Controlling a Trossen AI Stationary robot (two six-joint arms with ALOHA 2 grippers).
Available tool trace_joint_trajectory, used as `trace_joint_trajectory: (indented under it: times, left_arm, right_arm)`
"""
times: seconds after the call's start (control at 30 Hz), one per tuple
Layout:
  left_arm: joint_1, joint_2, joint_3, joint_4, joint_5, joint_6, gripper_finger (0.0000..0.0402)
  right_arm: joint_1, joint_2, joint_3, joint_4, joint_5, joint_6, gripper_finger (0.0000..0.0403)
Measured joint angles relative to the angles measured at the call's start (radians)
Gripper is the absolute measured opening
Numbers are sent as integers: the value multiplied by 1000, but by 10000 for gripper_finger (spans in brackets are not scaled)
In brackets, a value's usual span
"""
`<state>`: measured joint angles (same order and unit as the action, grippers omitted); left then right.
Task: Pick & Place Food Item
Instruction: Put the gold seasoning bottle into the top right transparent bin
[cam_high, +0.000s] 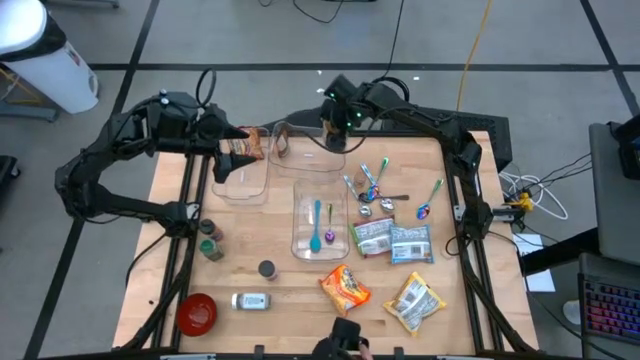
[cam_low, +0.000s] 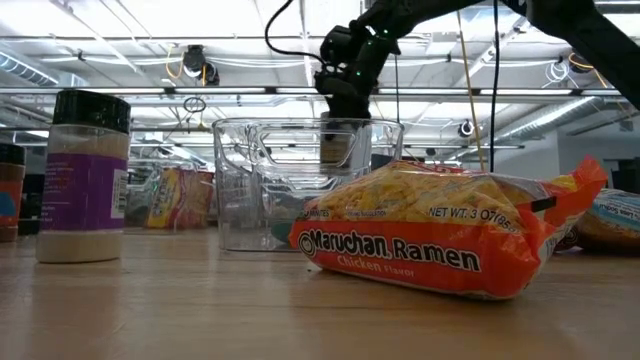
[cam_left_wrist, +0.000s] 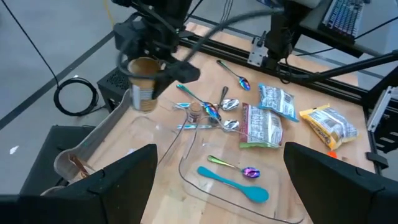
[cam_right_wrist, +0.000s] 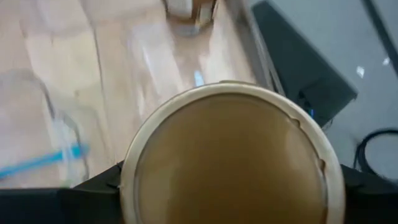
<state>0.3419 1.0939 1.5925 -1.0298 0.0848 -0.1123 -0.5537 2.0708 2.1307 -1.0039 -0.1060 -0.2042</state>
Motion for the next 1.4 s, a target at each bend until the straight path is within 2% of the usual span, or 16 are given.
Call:
trace_joint_trajectory:
  times: [0.23,0.47,0.67,1.4]
  left_arm:
    - [7,0,0,0,-4,2,358]
    - [7,0,0,0,-7,2,358]
    - [6,0,0,0,-7,-5,358]
    - [6,0,0,1,-8,-28,358]
  right_arm:
    - [77,-1,-4,-43,53,-72,273]
    - [118,-1,-114,22,58,-64,273]
    - [119,-1,-193,82,84,-1,273]
    - [108,-2,-322,236,78,115,273]
